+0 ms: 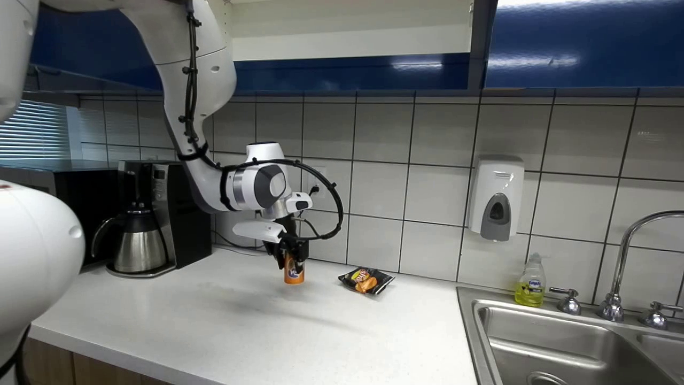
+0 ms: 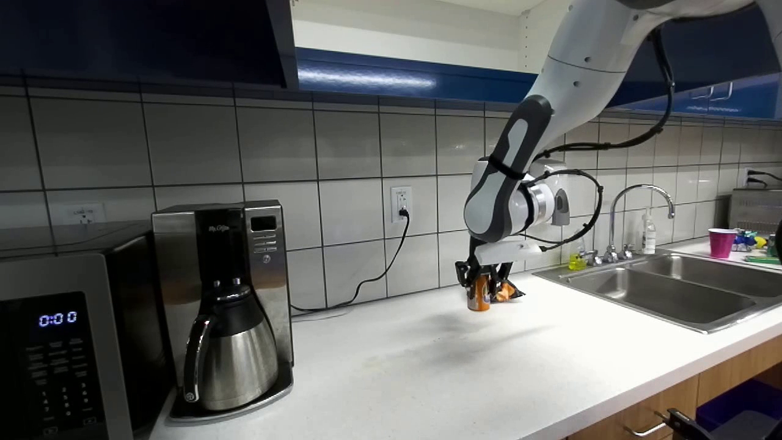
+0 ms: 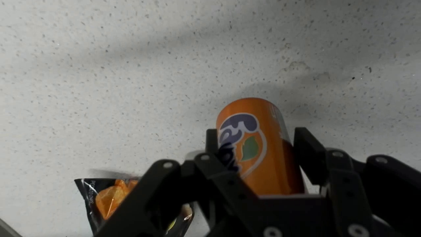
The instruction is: Put the can in the top cabinet
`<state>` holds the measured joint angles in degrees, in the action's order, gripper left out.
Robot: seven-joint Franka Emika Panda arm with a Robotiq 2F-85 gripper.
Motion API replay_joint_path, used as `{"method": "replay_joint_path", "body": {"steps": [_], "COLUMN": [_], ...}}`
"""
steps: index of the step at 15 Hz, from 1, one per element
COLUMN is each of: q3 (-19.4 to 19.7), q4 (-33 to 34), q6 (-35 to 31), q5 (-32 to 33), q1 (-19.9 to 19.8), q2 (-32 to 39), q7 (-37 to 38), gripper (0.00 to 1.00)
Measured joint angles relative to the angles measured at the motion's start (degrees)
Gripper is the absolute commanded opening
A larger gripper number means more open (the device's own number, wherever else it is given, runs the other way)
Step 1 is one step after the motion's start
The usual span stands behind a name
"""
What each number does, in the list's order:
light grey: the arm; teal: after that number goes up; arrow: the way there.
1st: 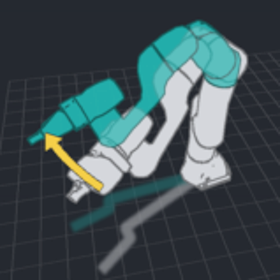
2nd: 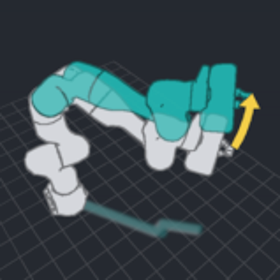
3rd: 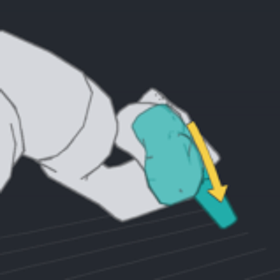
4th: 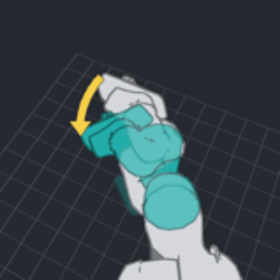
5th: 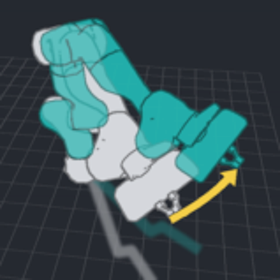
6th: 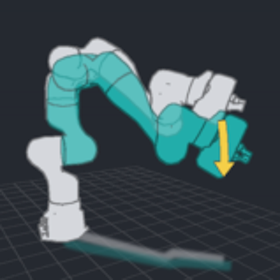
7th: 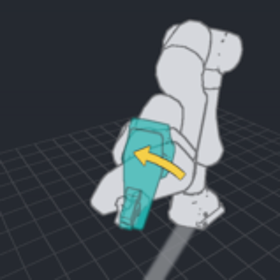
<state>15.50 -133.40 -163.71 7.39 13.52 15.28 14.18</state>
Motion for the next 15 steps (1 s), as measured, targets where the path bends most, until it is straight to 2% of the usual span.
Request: {"method": "replay_joint_path", "body": {"steps": [5,15], "q3": [-1.61,-9.84], "q4": [-0.81,-3.36], "q6": [9.27,21.98], "q5": [3.42,2.85], "q1": [-0.34,-5.59], "q2": [-6.36,-19.31], "q7": [3.98,5.12], "gripper": [0.35,0.35]}}
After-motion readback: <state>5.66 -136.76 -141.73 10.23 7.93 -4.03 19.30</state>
